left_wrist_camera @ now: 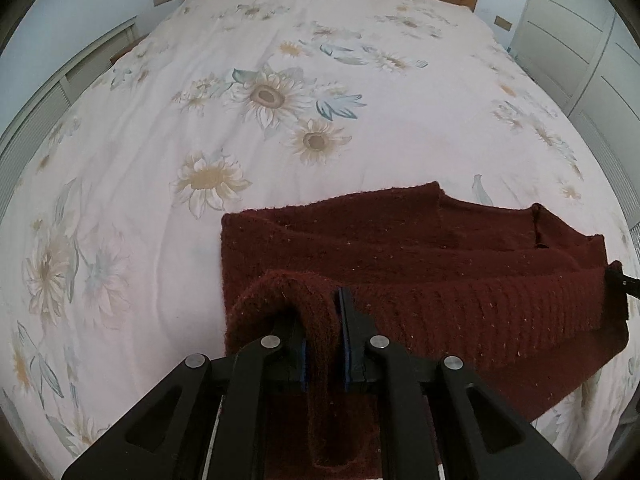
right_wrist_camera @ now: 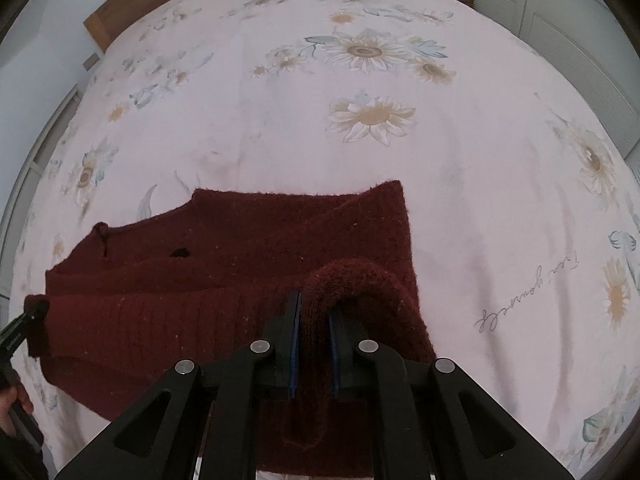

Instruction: Fold small clothes

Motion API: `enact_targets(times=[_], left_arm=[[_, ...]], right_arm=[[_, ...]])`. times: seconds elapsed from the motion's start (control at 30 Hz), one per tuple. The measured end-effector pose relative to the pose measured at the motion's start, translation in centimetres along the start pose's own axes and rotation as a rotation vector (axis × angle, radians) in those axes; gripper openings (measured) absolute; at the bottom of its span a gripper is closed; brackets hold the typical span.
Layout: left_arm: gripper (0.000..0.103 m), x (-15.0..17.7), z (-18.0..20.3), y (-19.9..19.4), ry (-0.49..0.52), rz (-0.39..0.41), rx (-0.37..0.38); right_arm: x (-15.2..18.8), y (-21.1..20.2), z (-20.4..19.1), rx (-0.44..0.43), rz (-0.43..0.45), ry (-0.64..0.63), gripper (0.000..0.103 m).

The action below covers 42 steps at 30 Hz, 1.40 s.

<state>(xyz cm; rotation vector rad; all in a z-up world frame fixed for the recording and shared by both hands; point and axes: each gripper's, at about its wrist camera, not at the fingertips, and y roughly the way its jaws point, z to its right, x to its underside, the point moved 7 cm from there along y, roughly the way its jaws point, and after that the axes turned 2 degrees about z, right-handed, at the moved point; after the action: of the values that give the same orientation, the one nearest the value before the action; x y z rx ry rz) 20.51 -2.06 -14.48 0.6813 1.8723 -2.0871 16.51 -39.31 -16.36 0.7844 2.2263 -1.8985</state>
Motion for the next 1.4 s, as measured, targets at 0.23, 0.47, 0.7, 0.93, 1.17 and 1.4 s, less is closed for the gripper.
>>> enact_targets(times=[0.23,0.47,0.7,0.93,1.17,1.4], left_arm=[[0.039,-1.2,0.4,-1.5,-0.054,0.004,0.051],[0.078,-3.0,1.8,-4.4,-0.034,0.113,0.068],[0.102,-3.1,4.1,-5.8,0.035,0.156,0.060],[0.102,0.2,7.9,-3.6,0.150,0.153,0.037],[0.102,4.8,9.1,0.3,0.152,0.091,0.064],[0.102,7.4,4.4,2.2,0.108,0.071,0.018]], right_arm=[[-1.0,-1.9,-0.7,-0.042,0.027,0.025,0.026],[-2.2,-4.3,-2.2,-0.058,0.092,0.007,0.070],[-1.8,-6.0,-4.4,-0.033,0.144,-0.091,0.085],[2.7,-4.6,-7.6,0.049,0.204,-0.245,0.103],[9.1,-0.4,-9.0,0.111,0.204,-0.329,0.103],[10.3,1.0,-4.8,0.092,0.202,-0.231,0.103]])
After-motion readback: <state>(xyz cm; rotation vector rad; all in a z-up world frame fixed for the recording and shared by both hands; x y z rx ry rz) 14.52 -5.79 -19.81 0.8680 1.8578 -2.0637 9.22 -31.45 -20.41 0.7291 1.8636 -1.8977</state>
